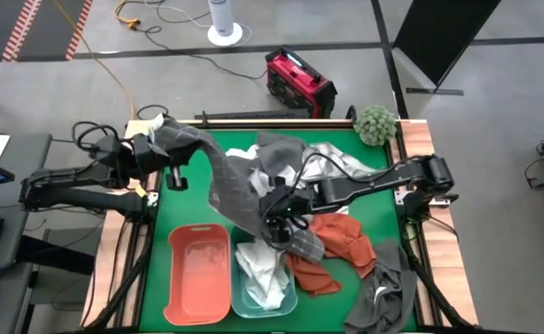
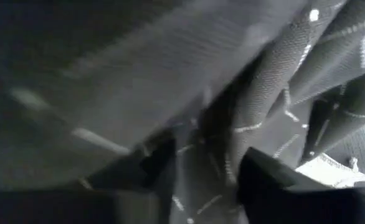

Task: Sort towels by color in basket
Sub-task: Put the gray checkered towel into the orange bin

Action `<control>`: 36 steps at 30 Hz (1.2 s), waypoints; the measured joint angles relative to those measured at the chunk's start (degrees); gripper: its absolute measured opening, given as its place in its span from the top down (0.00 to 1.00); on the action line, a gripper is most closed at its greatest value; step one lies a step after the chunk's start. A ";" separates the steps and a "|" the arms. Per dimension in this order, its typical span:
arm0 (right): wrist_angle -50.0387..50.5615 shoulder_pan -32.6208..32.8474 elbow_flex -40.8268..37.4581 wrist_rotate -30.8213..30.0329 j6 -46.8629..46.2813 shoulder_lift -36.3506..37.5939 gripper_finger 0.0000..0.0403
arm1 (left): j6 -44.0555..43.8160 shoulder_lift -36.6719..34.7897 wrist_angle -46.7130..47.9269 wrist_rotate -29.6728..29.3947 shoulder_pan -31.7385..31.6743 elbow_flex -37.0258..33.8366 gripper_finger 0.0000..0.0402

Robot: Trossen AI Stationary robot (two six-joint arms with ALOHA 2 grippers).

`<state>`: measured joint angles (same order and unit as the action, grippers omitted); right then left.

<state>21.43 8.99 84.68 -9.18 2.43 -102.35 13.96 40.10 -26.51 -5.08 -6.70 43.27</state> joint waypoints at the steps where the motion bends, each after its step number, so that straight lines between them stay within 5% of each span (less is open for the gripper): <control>1: -0.26 0.00 0.00 0.73 0.73 0.26 0.74 | 0.02 0.01 -0.03 -0.11 0.00 0.00 1.00; 4: -1.67 -0.04 -0.02 5.81 2.82 1.94 0.95 | 1.06 0.00 -0.32 -1.08 -0.02 0.00 1.00; 21: -20.02 -1.54 -0.02 22.79 10.85 15.42 0.94 | -3.46 5.54 14.43 -6.47 -2.66 -0.04 0.97; 29: -25.35 -5.78 -0.02 23.22 11.04 18.01 0.94 | -7.68 8.77 18.21 -5.16 -1.58 -0.06 0.94; 36: -25.54 -10.30 -0.02 22.65 10.56 20.18 0.94 | -4.98 4.90 17.84 -4.59 1.81 -0.05 0.78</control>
<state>-4.11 -1.30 84.66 13.47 12.99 -82.17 8.98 45.00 -8.68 -9.67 -4.89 43.21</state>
